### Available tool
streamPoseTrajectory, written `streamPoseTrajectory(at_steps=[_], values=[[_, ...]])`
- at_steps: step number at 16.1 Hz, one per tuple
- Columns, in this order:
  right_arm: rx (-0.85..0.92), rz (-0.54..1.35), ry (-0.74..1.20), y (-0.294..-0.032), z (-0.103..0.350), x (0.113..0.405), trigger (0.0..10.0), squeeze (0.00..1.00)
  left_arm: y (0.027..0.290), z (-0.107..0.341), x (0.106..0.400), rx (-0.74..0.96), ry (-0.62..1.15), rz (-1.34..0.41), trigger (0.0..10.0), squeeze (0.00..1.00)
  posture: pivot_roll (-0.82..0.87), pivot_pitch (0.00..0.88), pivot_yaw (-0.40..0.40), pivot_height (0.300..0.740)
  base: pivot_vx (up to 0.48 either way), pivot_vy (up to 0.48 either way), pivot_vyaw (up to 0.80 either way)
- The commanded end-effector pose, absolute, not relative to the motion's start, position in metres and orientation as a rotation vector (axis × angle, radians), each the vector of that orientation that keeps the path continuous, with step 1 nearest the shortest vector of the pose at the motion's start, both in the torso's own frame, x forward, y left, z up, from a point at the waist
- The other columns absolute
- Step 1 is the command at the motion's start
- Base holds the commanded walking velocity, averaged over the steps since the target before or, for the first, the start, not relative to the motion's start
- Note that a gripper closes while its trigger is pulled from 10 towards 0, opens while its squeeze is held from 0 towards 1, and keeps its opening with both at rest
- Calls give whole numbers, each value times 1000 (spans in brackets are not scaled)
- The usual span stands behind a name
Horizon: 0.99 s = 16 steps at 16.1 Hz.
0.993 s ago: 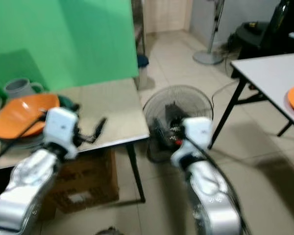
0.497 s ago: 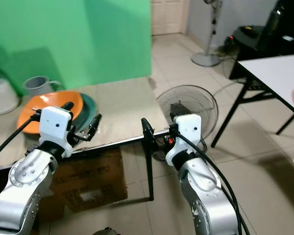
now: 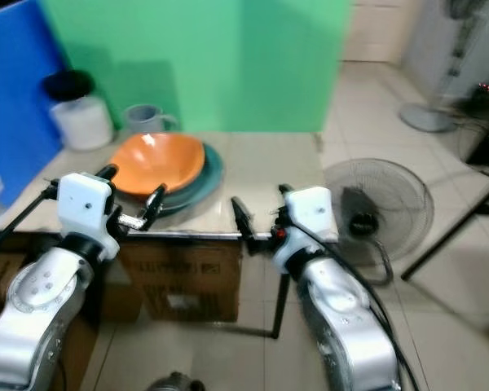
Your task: Setting the table
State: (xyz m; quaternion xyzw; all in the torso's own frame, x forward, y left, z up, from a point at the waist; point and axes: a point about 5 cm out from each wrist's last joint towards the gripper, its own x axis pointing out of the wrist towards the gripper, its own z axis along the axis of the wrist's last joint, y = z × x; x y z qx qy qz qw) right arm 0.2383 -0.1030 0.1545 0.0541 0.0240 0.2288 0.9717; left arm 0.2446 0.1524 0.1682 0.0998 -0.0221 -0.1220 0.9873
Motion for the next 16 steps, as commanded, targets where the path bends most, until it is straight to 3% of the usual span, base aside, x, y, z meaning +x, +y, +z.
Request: streamPoseTrajectory(at_steps=[1,3,10,16], values=[[102,469,64,-105,153,238,10000,1000,150,173,244,196,-59,-257,10000,0,134,0,56,740,285,0,0],[96,503,67,-102,152,237,10000,1000,150,173,243,199,-57,-259,10000,0,136,0,54,740,289,0,0],[88,548,73,-97,150,237,10000,1000,151,173,242,207,-54,-263,10000,0,148,0,50,740,290,0,741],[103,531,75,-99,152,242,10000,1000,149,172,244,215,-48,-283,10000,0,135,0,68,740,283,0,0]])
